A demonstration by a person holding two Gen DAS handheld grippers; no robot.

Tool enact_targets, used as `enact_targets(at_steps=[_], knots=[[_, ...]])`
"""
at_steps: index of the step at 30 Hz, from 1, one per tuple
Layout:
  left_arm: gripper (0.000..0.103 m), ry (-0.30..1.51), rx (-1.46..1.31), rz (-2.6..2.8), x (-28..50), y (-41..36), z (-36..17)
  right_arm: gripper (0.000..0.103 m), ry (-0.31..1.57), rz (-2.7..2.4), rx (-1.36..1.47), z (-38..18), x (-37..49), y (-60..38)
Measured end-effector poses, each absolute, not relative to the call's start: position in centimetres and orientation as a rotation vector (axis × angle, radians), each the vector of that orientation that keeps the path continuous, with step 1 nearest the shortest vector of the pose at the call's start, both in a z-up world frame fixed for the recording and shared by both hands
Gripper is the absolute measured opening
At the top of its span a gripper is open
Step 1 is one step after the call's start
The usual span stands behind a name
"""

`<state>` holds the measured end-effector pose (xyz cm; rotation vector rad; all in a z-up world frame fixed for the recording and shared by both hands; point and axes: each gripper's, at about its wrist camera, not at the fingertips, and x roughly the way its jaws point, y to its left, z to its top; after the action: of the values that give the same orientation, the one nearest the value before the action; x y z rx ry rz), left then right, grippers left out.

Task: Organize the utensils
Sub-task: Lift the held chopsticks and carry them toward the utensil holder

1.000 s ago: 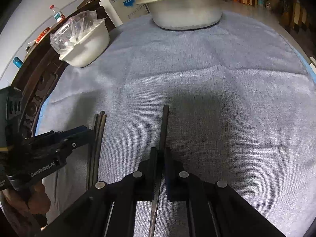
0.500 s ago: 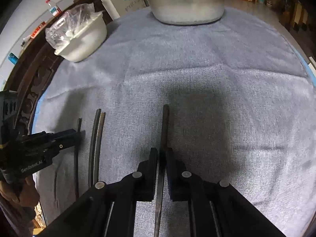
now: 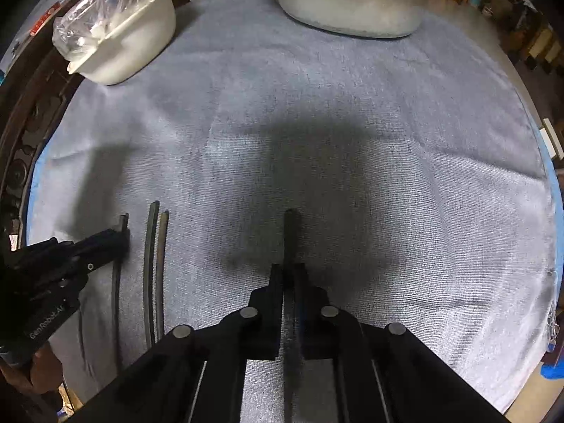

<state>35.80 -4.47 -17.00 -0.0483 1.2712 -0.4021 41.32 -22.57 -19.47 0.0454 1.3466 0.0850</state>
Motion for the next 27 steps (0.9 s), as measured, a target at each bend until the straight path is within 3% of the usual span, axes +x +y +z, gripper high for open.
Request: enact_targets(at_steps=[6, 27], knots=[[0.005, 1.235, -0.064, -0.390, 34.1, -3.8, -16.3, 0.007, 1.202, 0.102, 0.162, -17.5, 37.7, -25.3], [0.005, 0.811, -0.045, -0.415, 18.6, -0.8, 0.0, 0.007, 0.747, 0.063, 0.161, -4.8, 19.5, -26.5]])
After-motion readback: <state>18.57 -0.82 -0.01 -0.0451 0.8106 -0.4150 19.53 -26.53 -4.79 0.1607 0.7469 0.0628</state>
